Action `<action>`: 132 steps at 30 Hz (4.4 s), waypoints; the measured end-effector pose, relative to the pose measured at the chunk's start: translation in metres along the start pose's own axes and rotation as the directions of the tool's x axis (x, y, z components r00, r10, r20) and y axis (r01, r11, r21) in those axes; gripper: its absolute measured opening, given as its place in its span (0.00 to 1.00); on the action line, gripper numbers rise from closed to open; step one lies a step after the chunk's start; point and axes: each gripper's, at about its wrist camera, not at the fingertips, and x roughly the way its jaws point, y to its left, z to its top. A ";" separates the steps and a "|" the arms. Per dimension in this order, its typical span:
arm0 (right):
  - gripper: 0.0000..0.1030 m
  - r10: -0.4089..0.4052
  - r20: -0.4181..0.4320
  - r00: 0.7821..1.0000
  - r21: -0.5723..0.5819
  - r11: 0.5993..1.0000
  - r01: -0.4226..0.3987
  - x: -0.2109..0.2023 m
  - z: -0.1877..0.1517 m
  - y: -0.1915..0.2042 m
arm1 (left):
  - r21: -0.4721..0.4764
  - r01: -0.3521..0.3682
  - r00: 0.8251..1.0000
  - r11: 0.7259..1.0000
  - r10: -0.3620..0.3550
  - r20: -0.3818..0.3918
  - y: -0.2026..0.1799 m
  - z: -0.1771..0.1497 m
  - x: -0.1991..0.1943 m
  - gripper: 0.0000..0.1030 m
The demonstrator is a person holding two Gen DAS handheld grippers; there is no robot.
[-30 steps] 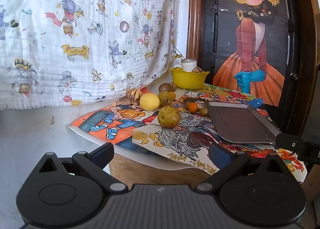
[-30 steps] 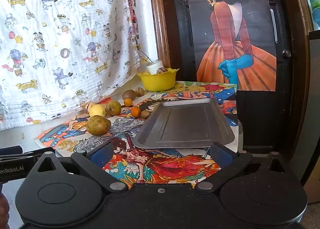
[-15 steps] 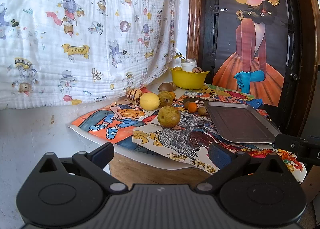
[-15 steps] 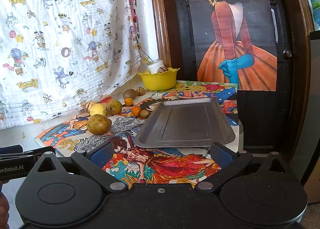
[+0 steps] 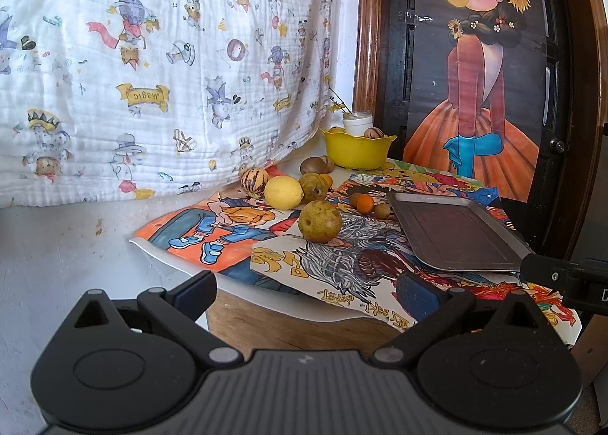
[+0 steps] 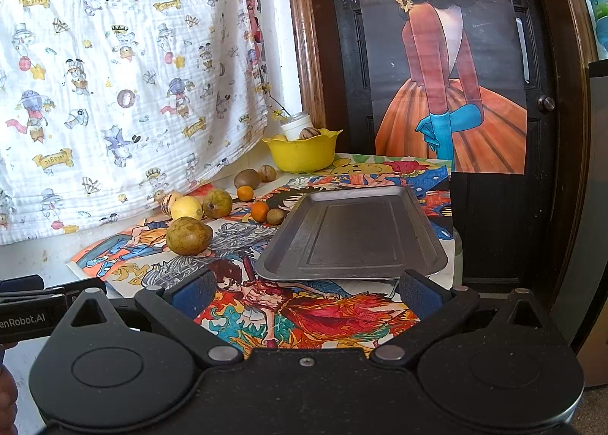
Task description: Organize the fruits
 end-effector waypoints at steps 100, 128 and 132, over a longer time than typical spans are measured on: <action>0.38 0.245 -0.410 0.878 -0.564 0.688 -0.456 0.317 0.081 0.040 | -0.040 0.081 0.961 0.996 -0.088 -0.262 -0.006 0.061 0.217 0.61; 0.29 0.231 -0.312 0.921 -0.400 0.848 -0.348 0.276 0.113 -0.045 | -0.138 0.096 0.945 0.986 -0.133 -0.298 -0.041 0.090 0.224 0.55; 0.29 0.179 -0.292 0.940 -0.356 0.892 -0.280 0.287 0.117 -0.075 | -0.147 0.145 0.948 0.978 -0.180 -0.262 -0.060 0.106 0.240 0.55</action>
